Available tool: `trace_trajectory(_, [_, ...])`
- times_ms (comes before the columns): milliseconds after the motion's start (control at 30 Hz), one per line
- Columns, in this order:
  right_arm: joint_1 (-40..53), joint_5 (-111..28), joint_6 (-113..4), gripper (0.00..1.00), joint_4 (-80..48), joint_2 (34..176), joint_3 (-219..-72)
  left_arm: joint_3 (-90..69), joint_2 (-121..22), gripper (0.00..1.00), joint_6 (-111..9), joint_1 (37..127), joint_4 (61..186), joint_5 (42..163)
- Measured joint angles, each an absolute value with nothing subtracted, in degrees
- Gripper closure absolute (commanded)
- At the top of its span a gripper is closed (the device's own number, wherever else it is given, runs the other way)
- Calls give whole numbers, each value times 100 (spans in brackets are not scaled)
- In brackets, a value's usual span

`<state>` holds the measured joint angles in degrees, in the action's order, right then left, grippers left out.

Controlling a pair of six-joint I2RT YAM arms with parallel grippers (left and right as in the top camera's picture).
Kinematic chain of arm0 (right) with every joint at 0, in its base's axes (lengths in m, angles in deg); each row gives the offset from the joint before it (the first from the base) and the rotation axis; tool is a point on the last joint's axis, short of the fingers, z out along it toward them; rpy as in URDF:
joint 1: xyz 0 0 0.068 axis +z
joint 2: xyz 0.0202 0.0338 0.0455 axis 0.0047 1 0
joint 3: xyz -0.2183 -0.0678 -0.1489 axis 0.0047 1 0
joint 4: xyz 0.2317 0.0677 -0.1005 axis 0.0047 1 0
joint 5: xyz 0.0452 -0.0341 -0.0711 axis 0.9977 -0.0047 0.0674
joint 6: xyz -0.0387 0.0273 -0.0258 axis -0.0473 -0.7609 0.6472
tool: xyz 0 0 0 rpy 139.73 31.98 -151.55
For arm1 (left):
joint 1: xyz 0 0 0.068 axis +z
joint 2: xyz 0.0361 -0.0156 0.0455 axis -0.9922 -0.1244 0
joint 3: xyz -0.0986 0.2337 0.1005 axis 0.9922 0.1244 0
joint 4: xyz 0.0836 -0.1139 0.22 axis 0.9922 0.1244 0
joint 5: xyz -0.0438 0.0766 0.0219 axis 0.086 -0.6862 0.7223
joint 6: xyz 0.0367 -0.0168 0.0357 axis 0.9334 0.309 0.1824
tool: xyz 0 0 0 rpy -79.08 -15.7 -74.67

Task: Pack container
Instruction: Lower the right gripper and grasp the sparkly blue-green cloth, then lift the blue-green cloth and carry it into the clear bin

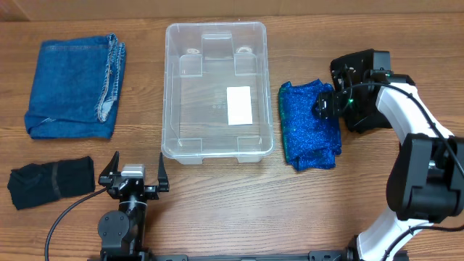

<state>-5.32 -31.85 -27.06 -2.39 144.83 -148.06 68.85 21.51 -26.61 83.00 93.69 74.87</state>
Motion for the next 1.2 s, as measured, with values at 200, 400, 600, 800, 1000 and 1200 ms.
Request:
trace_trajectory(200, [-534,-3007,-2699,7,-327,14723,-14806,6885,2151,0,-2661,8300,9369,7487])
trace_trajectory(400, [-536,-2586,-2706,38,-394,15029,-14808,6885,2151,0,-2661,8300,9369,7487])
trace_trajectory(600, [-584,-2356,-2745,84,-359,15045,-14846,6885,2151,0,-2661,8300,9369,7487])
trace_trajectory(800, [-595,-2365,-2845,96,491,15123,-15302,6885,2151,0,-2661,8300,9369,7487])
trace_trajectory(1000, [-597,-2444,-2861,96,2305,15160,-17112,6885,2151,0,-2661,8300,9369,7487])
trace_trajectory(1200, [-595,-2188,-2861,96,3531,15003,-18968,6885,2151,0,-2661,8300,9369,7487])
